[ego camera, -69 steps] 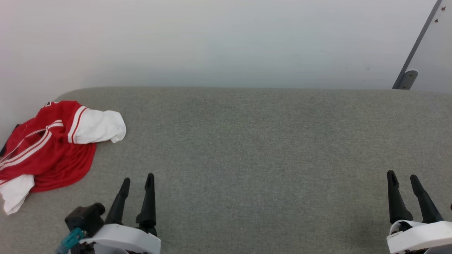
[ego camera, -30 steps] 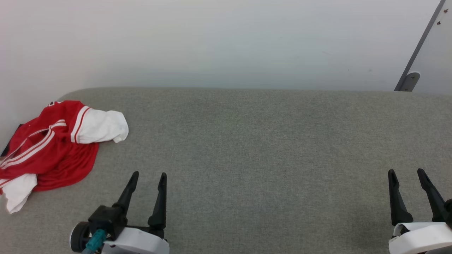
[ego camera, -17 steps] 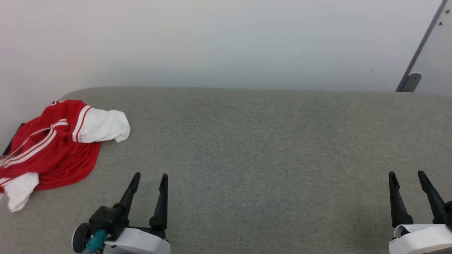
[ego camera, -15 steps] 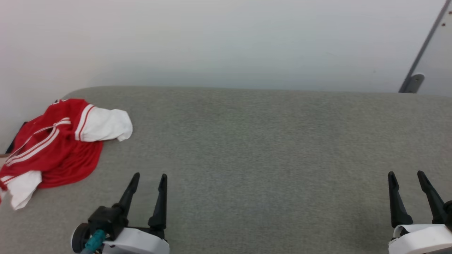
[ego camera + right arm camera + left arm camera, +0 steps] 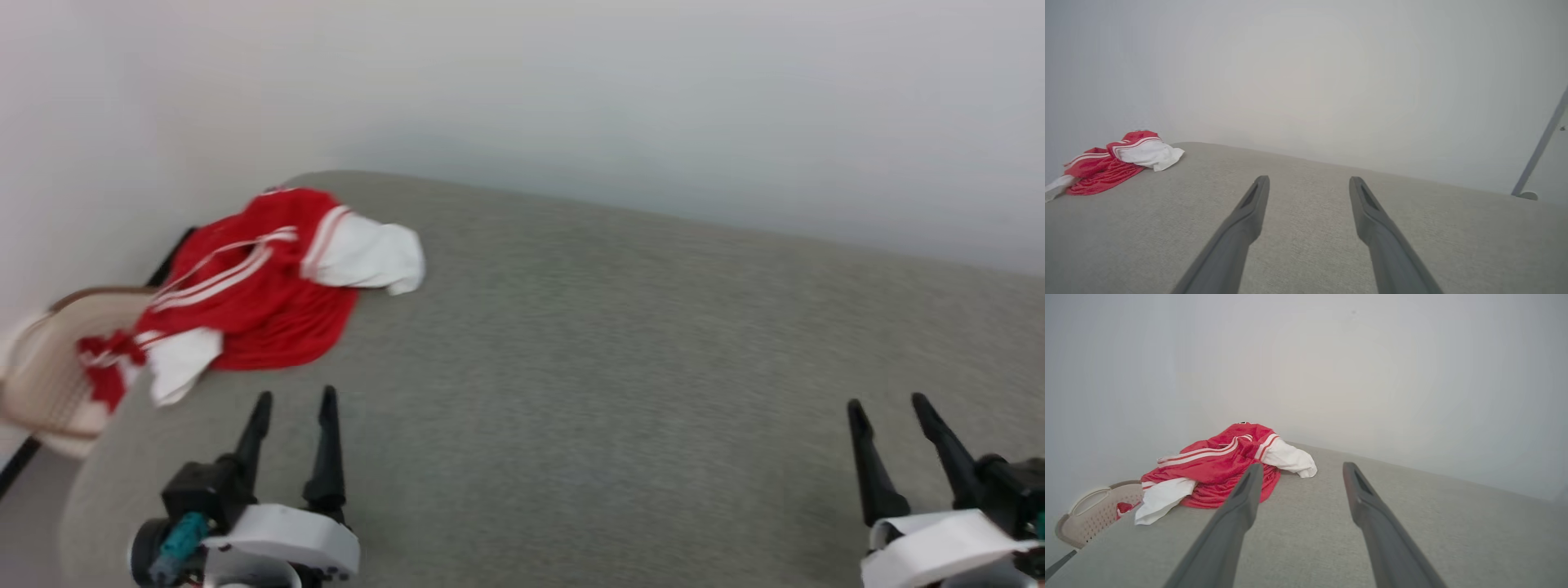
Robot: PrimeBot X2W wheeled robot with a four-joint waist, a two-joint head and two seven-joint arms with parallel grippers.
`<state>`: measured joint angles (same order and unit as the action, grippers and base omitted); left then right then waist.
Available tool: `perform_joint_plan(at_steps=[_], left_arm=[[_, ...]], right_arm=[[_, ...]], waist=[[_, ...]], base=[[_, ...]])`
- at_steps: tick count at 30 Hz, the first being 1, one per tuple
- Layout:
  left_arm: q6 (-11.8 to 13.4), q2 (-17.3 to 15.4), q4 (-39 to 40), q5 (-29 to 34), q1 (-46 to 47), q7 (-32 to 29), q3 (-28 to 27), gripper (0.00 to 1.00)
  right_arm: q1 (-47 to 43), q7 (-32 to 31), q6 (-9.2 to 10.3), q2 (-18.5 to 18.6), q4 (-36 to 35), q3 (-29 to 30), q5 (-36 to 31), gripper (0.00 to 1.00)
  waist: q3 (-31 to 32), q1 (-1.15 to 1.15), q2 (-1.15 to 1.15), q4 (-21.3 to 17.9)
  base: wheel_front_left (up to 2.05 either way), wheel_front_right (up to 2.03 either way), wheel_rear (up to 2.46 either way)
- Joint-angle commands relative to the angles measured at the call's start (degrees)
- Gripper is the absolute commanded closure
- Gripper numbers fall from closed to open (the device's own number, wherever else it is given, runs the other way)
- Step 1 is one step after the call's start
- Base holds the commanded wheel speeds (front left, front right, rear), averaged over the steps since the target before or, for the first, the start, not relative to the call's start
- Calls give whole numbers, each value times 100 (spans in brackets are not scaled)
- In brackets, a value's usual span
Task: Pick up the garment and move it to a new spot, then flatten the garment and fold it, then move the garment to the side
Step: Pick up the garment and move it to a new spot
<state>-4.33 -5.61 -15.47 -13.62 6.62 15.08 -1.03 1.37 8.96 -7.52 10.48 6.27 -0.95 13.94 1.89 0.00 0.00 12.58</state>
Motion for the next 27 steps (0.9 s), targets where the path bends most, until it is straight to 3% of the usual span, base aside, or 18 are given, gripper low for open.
perform_joint_plan(at_steps=[1, 8, 14, 19, 27], left_arm=[[43, -6, 4, -25, 43, -8, -21, 0], [198, 1, 126, -66, 9, -86, -45, 0], [298, 36, 389, -131, -31, -296, -15, 0], [221, -3, 575, -293, 254, -684, 22, 0], [-85, -318, 339, -878, 1529, -1726, 6, 0]], right_arm=[[80, -9, 6, 22, 11, -40, 32, 0], [270, 43, 6, 53, 222, -378, 100, 0], [373, 76, 6, 45, 371, -500, 114, 0], [408, 48, 6, 105, 397, -561, 115, 0], [822, -196, 6, 466, 38, -732, 89, 0]], waist=[[73, 0, 0, 553], [125, 0, 0, 1262], [104, 0, 0, 1568], [-27, 0, 0, 1566], [-883, 0, 0, 1043]], base=[[0, 0, 0], [0, 0, 0], [0, 0, 0], [0, 0, 0], [0, 0, 0]])
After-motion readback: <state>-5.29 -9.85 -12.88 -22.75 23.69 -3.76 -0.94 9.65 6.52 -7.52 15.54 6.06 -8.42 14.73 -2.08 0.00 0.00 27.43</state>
